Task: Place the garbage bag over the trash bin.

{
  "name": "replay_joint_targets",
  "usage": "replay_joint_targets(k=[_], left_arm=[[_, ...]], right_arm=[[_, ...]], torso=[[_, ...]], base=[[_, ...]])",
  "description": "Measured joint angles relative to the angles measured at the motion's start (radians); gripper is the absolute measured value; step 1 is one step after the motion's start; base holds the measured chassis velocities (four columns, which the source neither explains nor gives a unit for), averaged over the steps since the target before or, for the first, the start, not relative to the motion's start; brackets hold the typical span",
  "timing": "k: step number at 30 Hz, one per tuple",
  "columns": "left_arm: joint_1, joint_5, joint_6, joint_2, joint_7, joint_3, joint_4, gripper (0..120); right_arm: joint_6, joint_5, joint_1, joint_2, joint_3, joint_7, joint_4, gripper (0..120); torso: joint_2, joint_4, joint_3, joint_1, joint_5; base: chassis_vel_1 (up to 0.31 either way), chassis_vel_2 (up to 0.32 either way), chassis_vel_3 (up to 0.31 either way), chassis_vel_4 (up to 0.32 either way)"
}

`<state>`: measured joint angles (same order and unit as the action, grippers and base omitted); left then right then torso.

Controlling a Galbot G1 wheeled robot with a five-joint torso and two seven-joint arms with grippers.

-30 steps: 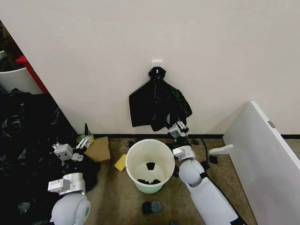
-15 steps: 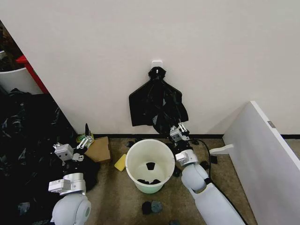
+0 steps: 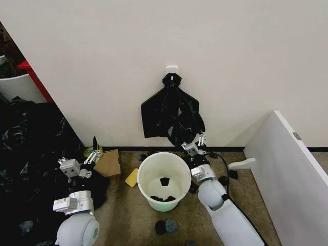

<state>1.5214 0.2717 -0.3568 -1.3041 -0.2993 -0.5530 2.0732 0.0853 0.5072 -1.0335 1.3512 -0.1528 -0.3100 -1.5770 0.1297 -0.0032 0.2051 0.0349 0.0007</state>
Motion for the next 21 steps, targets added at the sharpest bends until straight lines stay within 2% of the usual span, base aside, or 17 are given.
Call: replay_joint_targets(k=[3,8,9,11,13,21], left_arm=[[0.0,0.0,0.0,0.0,0.0,0.0,0.0,100],[-0.001,-0.002,-0.001,-0.001,-0.001,0.003,-0.003,100],[-0.001,-0.002,-0.001,-0.001,-0.001,0.003,-0.003,100],[-0.001,-0.002,-0.001,-0.001,-0.001,0.003,-0.004,100],[-0.002,-0.002,-0.001,0.0,-0.001,0.003,-0.005,100],[-0.004,-0.003,-0.001,-0.001,-0.001,0.005,-0.011,100]], right_arm=[[-0.008,0.007,0.005,0.005,-0.004,-0.008,0.006,90],[-0.016,0.01,0.013,0.013,-0.013,-0.021,0.01,70],[-0.016,0.01,0.013,0.013,-0.013,-0.021,0.01,70],[-0.017,0.01,0.012,0.014,-0.015,-0.025,0.009,61],[-0.017,0.01,0.011,0.013,-0.016,-0.029,0.007,57],[-0.015,0.023,-0.008,0.018,-0.016,-0.08,-0.02,73]], torso=[[0.0,0.0,0.0,0.0,0.0],[0.0,0.0,0.0,0.0,0.0],[0.0,0.0,0.0,0.0,0.0],[0.0,0.0,0.0,0.0,0.0],[0.0,0.0,0.0,0.0,0.0],[0.0,0.0,0.0,0.0,0.0]], base=[[0.0,0.0,0.0,0.0],[0.0,0.0,0.0,0.0],[0.0,0.0,0.0,0.0],[0.0,0.0,0.0,0.0],[0.0,0.0,0.0,0.0],[0.0,0.0,0.0,0.0]])
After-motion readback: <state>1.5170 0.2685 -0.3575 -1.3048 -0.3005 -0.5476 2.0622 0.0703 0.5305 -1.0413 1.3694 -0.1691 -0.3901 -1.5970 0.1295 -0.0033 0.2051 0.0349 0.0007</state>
